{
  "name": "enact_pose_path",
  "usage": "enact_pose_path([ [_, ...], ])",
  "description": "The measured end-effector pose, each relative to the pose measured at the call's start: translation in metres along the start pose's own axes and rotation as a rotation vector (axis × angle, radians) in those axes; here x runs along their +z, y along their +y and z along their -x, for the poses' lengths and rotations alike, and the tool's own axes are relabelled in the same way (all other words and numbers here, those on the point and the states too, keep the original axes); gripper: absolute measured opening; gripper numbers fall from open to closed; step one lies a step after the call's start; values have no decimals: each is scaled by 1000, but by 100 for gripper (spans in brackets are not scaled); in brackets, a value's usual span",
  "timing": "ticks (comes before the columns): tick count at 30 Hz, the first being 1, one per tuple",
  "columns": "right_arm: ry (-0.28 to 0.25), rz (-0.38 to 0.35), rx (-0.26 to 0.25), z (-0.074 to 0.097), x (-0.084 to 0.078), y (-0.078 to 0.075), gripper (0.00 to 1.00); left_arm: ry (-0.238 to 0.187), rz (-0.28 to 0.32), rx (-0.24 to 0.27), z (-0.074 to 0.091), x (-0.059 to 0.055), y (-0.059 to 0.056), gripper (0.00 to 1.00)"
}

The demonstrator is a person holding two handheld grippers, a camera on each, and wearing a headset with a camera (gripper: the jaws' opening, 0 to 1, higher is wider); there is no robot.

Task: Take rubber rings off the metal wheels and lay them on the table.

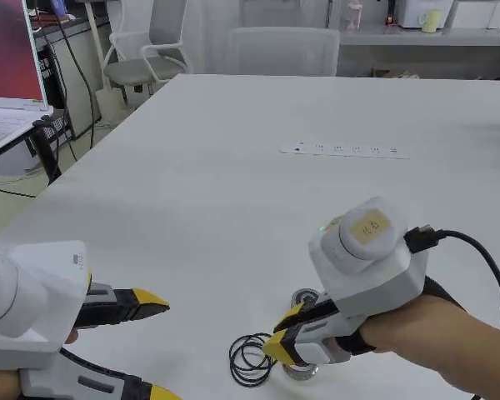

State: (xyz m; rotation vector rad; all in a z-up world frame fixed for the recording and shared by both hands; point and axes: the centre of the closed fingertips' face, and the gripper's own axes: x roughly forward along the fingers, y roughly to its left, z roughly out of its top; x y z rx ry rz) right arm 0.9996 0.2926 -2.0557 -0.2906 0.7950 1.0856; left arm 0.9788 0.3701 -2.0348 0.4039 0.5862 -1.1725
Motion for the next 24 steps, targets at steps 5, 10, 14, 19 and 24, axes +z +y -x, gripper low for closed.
enact_pose_path([
  [5, -3, 14, 19, 9, 5, 4, 25, -7, 7, -7, -1, 1, -1, 68],
  [10, -15, 21, 40, 19, 12, 7, 35, -9, 11, -14, -1, 2, -4, 69],
  [14, 6, 65, 44, 30, 10, 9, 41, -5, 20, -25, -2, 2, -6, 70],
  [19, -29, 70, 37, 49, 15, 7, 51, -11, 18, -29, -3, 3, -7, 72],
  [24, -65, 65, 26, 68, 13, 6, 58, -15, 18, -28, -3, 4, -8, 72],
])
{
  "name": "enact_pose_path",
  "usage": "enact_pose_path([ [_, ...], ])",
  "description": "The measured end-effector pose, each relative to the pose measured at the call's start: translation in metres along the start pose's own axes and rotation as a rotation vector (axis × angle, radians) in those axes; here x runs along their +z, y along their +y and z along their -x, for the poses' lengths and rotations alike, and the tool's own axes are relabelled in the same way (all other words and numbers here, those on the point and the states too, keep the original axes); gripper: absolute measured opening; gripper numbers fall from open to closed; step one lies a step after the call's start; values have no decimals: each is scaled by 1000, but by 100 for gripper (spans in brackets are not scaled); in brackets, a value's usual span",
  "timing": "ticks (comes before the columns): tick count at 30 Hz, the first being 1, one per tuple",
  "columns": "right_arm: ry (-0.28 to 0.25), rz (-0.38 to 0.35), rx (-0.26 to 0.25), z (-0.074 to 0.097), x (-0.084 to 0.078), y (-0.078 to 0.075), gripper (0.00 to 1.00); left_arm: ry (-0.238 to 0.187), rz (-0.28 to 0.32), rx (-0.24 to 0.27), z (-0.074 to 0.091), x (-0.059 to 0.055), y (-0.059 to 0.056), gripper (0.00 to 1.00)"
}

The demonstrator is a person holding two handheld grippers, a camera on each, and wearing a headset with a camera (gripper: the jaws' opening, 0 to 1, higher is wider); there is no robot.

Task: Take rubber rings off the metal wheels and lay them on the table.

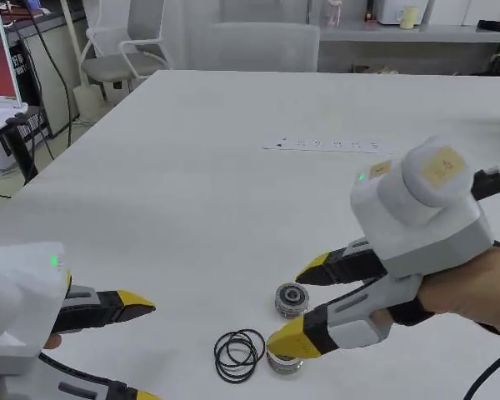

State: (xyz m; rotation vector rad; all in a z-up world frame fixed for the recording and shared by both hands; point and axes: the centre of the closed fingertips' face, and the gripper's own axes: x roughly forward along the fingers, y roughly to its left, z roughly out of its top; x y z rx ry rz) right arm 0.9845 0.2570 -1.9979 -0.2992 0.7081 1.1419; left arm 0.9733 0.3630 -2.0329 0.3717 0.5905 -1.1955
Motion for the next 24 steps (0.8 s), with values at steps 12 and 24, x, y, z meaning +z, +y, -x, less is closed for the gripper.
enact_pose_path([
  [12, -58, -41, -58, 33, -25, -4, 75, -41, 24, 8, 0, 8, 2, 77],
  [24, -137, -132, -138, 47, -57, -10, 84, -104, 63, 32, 3, 17, 7, 81],
])
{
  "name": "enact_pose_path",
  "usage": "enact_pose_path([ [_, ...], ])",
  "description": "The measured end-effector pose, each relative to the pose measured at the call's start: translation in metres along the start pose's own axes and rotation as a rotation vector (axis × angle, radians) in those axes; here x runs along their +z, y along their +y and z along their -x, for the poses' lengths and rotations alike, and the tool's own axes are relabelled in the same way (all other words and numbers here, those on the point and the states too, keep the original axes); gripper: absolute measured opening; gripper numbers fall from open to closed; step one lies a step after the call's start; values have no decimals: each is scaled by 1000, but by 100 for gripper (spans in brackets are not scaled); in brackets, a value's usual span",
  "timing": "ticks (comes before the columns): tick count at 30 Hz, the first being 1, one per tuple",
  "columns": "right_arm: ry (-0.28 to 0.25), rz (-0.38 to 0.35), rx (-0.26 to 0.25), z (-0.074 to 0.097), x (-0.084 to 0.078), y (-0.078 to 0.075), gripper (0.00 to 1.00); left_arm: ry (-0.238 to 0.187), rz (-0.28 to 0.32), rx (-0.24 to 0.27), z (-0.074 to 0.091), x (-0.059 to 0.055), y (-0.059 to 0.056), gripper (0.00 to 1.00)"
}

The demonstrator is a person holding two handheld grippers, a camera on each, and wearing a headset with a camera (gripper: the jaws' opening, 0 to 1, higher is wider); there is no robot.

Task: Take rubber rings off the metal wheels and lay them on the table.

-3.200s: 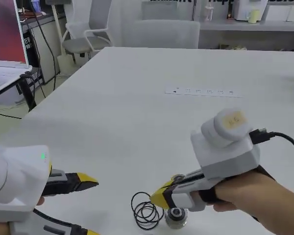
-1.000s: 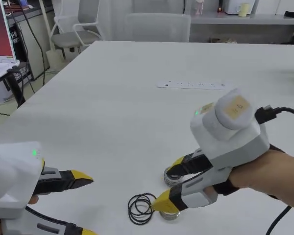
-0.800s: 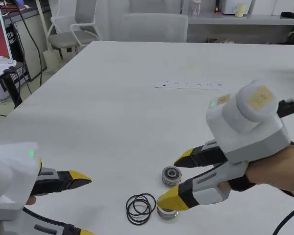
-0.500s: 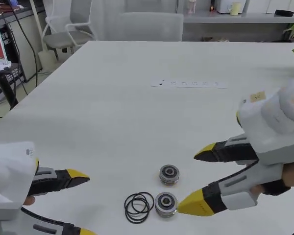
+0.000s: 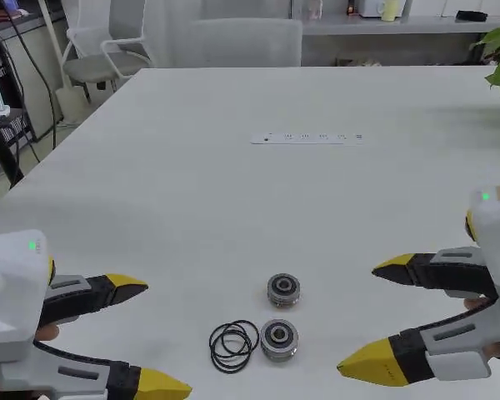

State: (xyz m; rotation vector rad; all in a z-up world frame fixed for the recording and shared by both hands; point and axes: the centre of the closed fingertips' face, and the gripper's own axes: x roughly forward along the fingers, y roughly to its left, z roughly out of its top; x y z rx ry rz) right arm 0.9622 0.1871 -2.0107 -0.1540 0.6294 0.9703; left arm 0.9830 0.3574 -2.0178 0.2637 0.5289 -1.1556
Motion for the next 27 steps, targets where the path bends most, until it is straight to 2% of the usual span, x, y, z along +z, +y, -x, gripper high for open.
enact_pose_path([
  [9, -54, -77, -70, 13, -18, -10, 87, -15, 11, 9, 1, 1, 1, 81],
  [13, -75, -83, -91, 15, -23, -10, 89, -23, 16, 14, 1, 3, 2, 81],
  [18, -86, -94, -90, 13, -32, -6, 91, -29, 18, 16, 2, 3, 2, 81],
  [22, -70, -104, -101, 11, -39, -8, 92, -30, 21, 15, 2, 3, 2, 81],
  [27, -77, -118, -107, 12, -38, -10, 91, -25, 18, 14, 2, 2, 2, 81],
])
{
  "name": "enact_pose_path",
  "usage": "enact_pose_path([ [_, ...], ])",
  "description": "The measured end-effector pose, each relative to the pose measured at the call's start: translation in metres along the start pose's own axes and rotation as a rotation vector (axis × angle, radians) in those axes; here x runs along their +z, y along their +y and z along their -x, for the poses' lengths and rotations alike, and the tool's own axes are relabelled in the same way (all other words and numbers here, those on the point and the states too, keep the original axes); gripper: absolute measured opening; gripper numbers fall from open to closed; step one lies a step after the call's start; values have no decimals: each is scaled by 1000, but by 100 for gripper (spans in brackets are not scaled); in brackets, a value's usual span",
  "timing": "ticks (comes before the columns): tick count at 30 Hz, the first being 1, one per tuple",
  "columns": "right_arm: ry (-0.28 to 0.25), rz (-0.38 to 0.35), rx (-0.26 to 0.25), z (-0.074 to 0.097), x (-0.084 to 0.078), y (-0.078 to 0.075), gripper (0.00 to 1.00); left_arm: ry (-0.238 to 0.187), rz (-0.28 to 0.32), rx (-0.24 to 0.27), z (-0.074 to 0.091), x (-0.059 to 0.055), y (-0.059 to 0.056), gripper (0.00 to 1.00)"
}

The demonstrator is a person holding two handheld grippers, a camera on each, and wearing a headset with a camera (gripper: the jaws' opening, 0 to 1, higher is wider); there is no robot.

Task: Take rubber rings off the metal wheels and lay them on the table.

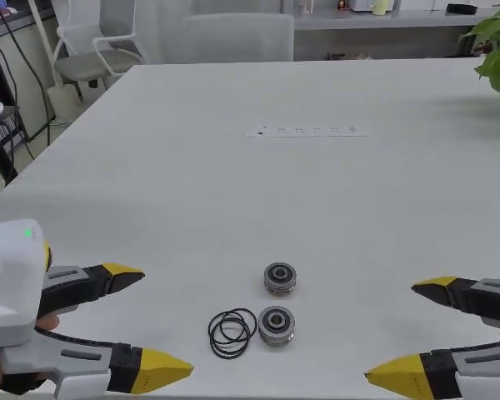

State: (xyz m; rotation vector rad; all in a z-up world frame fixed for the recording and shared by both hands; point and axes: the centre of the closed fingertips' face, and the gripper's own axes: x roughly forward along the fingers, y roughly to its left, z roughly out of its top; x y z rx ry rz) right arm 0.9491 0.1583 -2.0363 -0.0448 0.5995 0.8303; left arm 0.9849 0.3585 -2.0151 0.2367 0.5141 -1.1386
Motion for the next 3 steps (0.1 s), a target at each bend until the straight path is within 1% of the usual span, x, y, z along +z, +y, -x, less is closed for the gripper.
enact_pose_path([
  [3, 6, -1, 3, -1, -1, 1, 91, 8, -2, -2, 0, -1, 0, 81],
])
